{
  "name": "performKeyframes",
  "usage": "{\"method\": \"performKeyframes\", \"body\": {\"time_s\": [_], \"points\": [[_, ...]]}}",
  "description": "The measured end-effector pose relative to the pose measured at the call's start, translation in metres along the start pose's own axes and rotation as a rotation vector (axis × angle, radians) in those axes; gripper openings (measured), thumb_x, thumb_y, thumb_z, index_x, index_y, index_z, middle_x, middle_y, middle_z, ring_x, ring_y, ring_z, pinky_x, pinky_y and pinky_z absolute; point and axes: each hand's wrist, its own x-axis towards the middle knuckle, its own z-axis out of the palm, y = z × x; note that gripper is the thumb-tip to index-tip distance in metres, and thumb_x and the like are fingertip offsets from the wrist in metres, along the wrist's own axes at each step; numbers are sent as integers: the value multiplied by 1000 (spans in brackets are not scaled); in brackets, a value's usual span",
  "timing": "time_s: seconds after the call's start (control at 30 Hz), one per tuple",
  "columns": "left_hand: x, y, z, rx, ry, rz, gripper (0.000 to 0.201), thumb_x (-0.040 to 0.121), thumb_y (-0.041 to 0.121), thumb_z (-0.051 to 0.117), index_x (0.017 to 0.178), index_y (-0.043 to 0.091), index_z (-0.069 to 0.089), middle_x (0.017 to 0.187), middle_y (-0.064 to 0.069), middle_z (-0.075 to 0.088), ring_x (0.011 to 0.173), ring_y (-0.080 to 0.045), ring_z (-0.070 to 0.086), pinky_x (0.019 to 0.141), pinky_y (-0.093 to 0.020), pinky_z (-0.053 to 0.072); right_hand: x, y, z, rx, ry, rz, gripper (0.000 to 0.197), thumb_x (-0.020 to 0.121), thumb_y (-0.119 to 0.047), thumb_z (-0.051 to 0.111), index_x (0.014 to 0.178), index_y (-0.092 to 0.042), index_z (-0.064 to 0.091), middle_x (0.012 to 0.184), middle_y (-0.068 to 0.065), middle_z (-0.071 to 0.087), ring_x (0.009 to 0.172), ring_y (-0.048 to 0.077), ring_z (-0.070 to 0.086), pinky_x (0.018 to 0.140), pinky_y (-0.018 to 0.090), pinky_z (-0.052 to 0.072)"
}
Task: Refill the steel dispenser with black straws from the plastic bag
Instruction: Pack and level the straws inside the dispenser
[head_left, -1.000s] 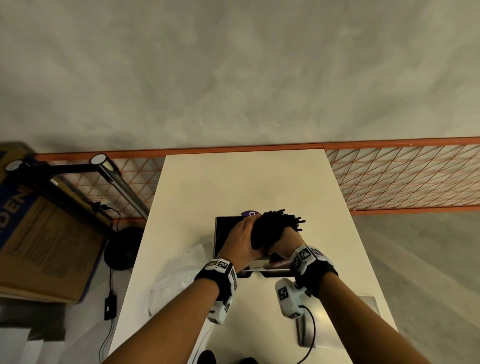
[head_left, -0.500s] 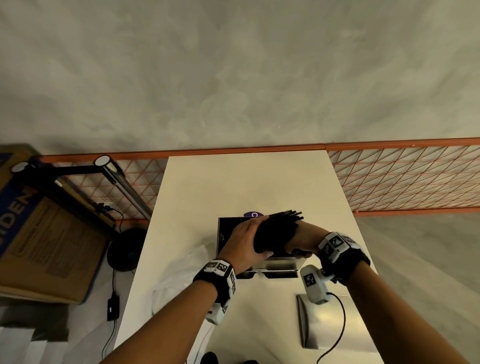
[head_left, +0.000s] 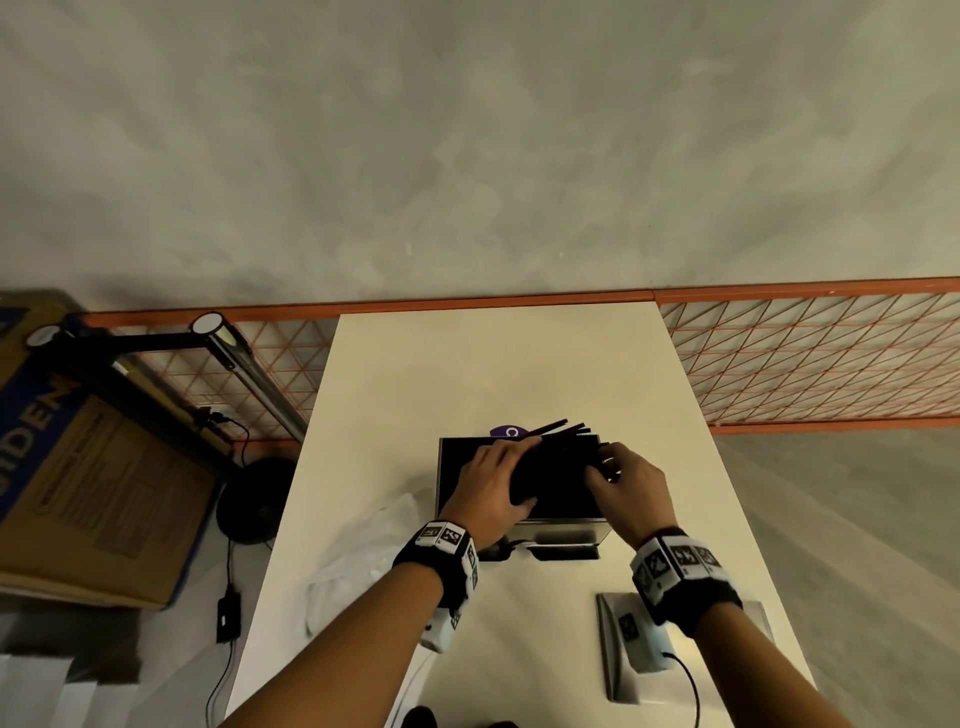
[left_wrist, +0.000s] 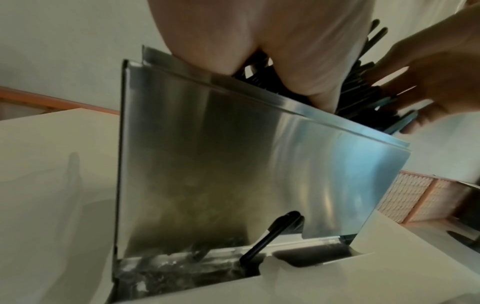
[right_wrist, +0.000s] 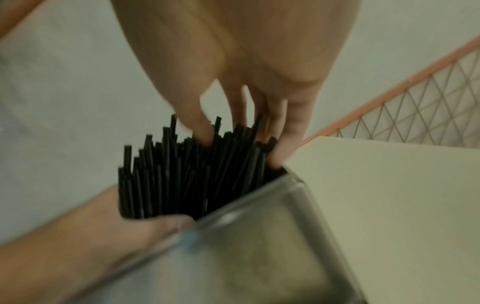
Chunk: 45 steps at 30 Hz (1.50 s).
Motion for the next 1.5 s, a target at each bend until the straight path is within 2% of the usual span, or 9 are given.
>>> {"method": "performKeyframes", "body": {"time_s": [0.17,0.27,0.53,0.67,0.93,1.07,1.2,1.33,1.5], "points": [[4,14,8,136,-90,1,86,88,30,71,155,42,19,144,4,39,132,-22,39,110,-50,38,3,10,18,416,96,163,47,98,-39,47,141,-19,48,142,3,46,129,22,47,109,37,36],[6,23,10,152,-113,39,92,87,28,71,157,40,14,143,1,37,131,-24,38,111,-49,37,8,-8,33,412,46,143,54,102,-42,40,150,-15,37,153,4,37,139,21,37,112,31,26],[-6,-2,-7,0,-25,4,114,72,75,71,161,26,19,150,1,28,139,-21,32,116,-39,33,8,1,40,329,72,-50,50,101,-41,39,146,-18,40,148,3,44,133,20,43,105,25,30],[-10,-22,-19,21,-43,-35,121,64,71,80,158,26,20,149,0,26,139,-24,31,117,-48,36,13,4,36,404,119,4,52,98,-46,38,143,-22,43,146,-1,46,133,18,43,105,26,31],[-21,-27,-18,-106,109,-94,123,52,55,95,151,29,27,135,7,29,128,-15,42,111,-42,46,18,-4,43,360,103,-45,56,95,-49,35,141,-19,47,144,-1,45,131,18,44,103,24,31],[-15,-26,-22,-99,151,-128,133,53,55,95,157,25,17,151,4,22,143,-20,32,120,-40,36,19,-6,45,357,102,-56,58,94,-49,35,141,-18,49,144,-1,46,131,17,45,103,22,29],[5,-11,-29,-66,-55,-129,143,63,62,88,162,19,-6,168,-3,8,153,-20,11,126,-42,19,20,-4,46,323,67,-110,57,94,-49,36,139,-18,49,143,-1,47,128,16,46,104,22,31],[7,7,-5,142,-257,118,123,77,74,69,163,17,1,170,0,8,157,-15,-4,128,-46,5,19,3,44,312,56,-124,54,96,-47,37,139,-16,50,141,-1,49,127,16,47,103,20,31],[0,5,8,183,-241,114,117,78,61,76,163,20,6,165,-2,21,153,-19,16,128,-42,10,13,5,42,295,73,-166,54,96,-49,35,139,-20,49,141,-4,49,125,13,48,104,26,36]]}}
